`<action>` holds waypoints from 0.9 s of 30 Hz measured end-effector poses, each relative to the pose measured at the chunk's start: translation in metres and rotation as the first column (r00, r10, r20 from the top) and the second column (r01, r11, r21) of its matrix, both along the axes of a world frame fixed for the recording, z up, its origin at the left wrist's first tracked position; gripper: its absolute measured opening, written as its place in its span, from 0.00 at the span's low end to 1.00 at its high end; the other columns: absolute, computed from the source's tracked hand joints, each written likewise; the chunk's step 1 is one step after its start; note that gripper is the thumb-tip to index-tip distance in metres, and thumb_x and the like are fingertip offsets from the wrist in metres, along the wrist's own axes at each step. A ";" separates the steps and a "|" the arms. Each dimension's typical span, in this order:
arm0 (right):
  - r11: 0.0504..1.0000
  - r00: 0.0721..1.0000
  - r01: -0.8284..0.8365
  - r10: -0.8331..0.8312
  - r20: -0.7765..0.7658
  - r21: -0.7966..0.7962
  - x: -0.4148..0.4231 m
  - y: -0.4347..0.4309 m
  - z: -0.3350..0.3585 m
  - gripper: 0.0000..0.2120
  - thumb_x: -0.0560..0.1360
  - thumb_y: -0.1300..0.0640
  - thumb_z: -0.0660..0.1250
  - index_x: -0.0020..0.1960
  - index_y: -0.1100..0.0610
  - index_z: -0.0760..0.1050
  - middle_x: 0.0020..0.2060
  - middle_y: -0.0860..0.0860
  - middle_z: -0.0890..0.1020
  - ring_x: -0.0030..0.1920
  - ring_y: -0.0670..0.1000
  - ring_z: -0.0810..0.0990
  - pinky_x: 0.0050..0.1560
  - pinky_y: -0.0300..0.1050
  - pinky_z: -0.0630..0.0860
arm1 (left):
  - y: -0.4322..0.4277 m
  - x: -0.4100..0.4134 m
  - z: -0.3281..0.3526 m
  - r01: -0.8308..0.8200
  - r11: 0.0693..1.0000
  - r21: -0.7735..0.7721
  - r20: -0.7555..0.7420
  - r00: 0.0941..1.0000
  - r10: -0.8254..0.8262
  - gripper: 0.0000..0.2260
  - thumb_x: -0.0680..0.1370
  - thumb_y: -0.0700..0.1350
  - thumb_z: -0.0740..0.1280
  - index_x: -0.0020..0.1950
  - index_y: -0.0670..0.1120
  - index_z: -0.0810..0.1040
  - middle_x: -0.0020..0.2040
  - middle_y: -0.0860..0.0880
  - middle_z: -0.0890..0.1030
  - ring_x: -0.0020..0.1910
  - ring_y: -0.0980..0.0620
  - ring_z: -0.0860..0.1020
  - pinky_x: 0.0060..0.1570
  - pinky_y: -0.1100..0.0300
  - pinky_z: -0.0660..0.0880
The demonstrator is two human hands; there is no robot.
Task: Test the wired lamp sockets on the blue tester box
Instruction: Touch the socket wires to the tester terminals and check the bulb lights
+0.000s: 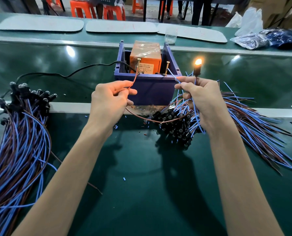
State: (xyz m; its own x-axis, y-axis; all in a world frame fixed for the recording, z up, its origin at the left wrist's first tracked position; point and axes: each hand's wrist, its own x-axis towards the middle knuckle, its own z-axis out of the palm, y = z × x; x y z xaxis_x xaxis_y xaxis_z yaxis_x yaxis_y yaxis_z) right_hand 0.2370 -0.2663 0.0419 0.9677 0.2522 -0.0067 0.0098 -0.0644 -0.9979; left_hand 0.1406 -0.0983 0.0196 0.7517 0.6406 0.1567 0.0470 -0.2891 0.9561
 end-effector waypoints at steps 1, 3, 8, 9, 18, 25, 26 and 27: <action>1.000 1.000 -0.001 0.001 0.000 -0.003 0.000 0.000 0.000 0.11 0.75 0.67 0.63 0.44 0.55 0.81 0.39 0.50 0.83 0.30 0.43 0.68 0.25 0.29 0.66 | 0.000 0.000 0.000 0.001 1.000 0.002 -0.002 1.000 -0.001 0.12 0.79 0.36 0.62 0.55 0.49 0.81 0.42 0.56 0.84 0.27 0.62 0.77 0.35 0.72 0.72; 1.000 1.000 -0.001 0.001 0.000 -0.010 -0.001 -0.001 -0.001 0.11 0.76 0.67 0.63 0.44 0.55 0.81 0.38 0.49 0.83 0.30 0.43 0.68 0.26 0.29 0.65 | 0.000 0.000 0.000 0.000 1.000 0.002 -0.004 1.000 0.000 0.12 0.79 0.36 0.62 0.55 0.49 0.81 0.42 0.56 0.84 0.27 0.62 0.77 0.35 0.72 0.72; 1.000 1.000 -0.001 0.001 0.000 -0.007 0.000 -0.001 0.001 0.11 0.76 0.67 0.62 0.44 0.55 0.81 0.37 0.48 0.84 0.29 0.43 0.67 0.25 0.29 0.65 | 0.001 -0.001 0.001 0.000 1.000 0.005 -0.006 1.000 0.000 0.11 0.79 0.37 0.62 0.56 0.48 0.81 0.42 0.56 0.84 0.28 0.62 0.77 0.34 0.72 0.72; 1.000 1.000 0.000 0.000 -0.001 -0.008 0.000 -0.001 0.001 0.11 0.76 0.67 0.62 0.45 0.55 0.81 0.37 0.48 0.84 0.29 0.43 0.67 0.25 0.29 0.65 | 0.000 -0.001 0.001 0.001 1.000 0.003 -0.006 1.000 -0.001 0.11 0.79 0.37 0.62 0.55 0.49 0.81 0.42 0.56 0.84 0.28 0.62 0.77 0.34 0.72 0.72; 0.999 1.000 -0.021 0.022 -0.004 0.041 -0.005 -0.003 0.017 0.13 0.81 0.55 0.60 0.43 0.58 0.81 0.34 0.50 0.83 0.24 0.43 0.67 0.21 0.30 0.61 | 0.004 -0.002 0.006 0.060 0.995 -0.079 -0.084 0.994 -0.067 0.11 0.78 0.37 0.62 0.47 0.51 0.80 0.38 0.56 0.85 0.29 0.59 0.80 0.34 0.70 0.74; 0.981 0.994 -0.067 0.081 0.069 -0.181 -0.012 -0.008 0.032 0.23 0.82 0.47 0.53 0.43 0.52 0.83 0.41 0.46 0.84 0.37 0.41 0.76 0.38 0.37 0.67 | 0.009 -0.007 0.008 0.256 0.963 -0.080 -0.291 0.918 -0.268 0.09 0.78 0.33 0.61 0.43 0.44 0.76 0.39 0.49 0.84 0.28 0.57 0.80 0.35 0.71 0.75; 0.963 0.992 -0.036 0.066 0.105 -0.268 -0.011 -0.009 0.031 0.24 0.82 0.45 0.51 0.42 0.50 0.84 0.41 0.45 0.83 0.38 0.40 0.74 0.40 0.38 0.65 | 0.009 -0.007 0.008 0.267 0.961 -0.075 -0.313 0.909 -0.277 0.10 0.79 0.33 0.60 0.42 0.44 0.76 0.40 0.47 0.84 0.27 0.58 0.79 0.33 0.72 0.74; 0.948 0.990 -0.009 0.054 0.132 -0.319 -0.011 -0.009 0.031 0.25 0.82 0.44 0.51 0.41 0.49 0.84 0.39 0.45 0.81 0.37 0.40 0.72 0.39 0.38 0.64 | 0.010 -0.007 0.007 0.269 0.961 -0.066 -0.333 0.902 -0.275 0.10 0.79 0.33 0.59 0.42 0.44 0.76 0.40 0.47 0.84 0.27 0.59 0.79 0.32 0.72 0.73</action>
State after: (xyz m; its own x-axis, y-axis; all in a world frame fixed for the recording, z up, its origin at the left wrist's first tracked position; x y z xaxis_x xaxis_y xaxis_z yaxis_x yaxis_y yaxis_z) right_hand 0.2263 -0.2754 0.0725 0.9565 0.2890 0.0411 0.1523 -0.3741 -0.9148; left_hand 0.1337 -0.0883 0.0268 0.9033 0.4037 -0.1448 0.2876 -0.3195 0.9029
